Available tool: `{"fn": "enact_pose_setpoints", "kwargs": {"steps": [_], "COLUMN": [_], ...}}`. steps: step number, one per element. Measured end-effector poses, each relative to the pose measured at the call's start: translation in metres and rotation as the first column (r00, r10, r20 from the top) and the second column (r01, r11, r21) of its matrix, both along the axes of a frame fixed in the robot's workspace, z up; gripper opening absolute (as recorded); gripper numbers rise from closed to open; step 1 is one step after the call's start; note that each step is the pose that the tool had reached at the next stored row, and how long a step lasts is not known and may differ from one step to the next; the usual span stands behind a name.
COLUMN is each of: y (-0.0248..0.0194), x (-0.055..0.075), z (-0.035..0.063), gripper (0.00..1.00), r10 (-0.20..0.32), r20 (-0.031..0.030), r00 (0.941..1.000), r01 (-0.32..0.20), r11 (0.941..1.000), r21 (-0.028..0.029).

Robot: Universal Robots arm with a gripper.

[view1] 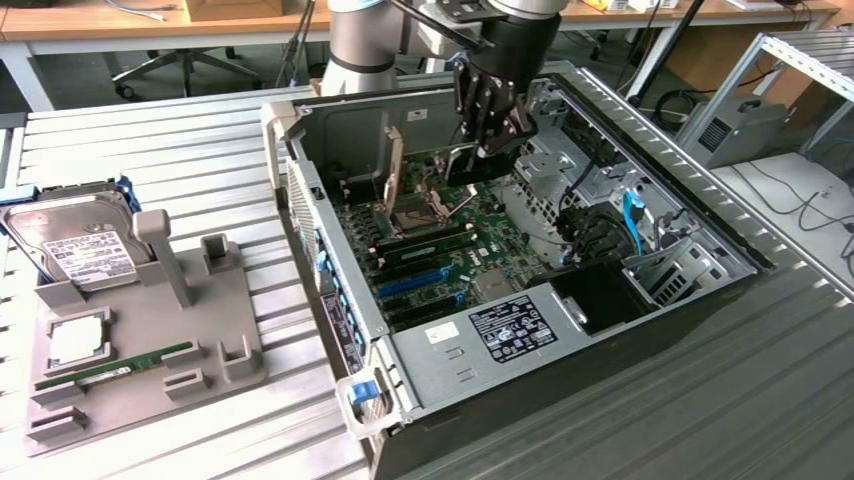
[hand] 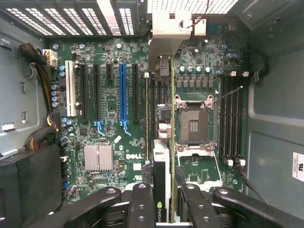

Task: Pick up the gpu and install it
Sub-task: 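Insert the gpu into the slot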

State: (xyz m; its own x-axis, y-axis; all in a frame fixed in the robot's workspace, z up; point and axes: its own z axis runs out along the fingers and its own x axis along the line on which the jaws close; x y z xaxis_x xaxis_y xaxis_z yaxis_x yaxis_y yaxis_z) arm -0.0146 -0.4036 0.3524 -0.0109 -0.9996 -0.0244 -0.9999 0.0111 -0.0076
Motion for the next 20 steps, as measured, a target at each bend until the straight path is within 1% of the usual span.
{"fn": "enact_pose_setpoints", "kwargs": {"steps": [7, 9, 11, 15, 20], "y": [0.0000, -0.0011, -0.0041, -0.0128, -0.0197], "x": [-0.006, -0.006, -0.006, -0.006, -0.006], "z": [-0.0011, -0.0013, -0.0012, -0.0011, -0.0012], "gripper": [0.27, 0.27, 0.27, 0.27, 0.27], "r10": [0.000, 0.000, 0.000, 0.000, -0.002], "r20": [0.0001, 0.0002, 0.0000, 0.0001, 0.0001], "r00": [1.0000, 1.0000, 1.0000, 1.0000, 1.0000], "r01": [0.000, 0.000, 0.000, 0.000, 0.002], "r11": [1.0000, 1.0000, 1.0000, 1.0000, 1.0000], "r21": [0.0002, 0.0004, 0.0002, 0.0002, 0.0003]}}
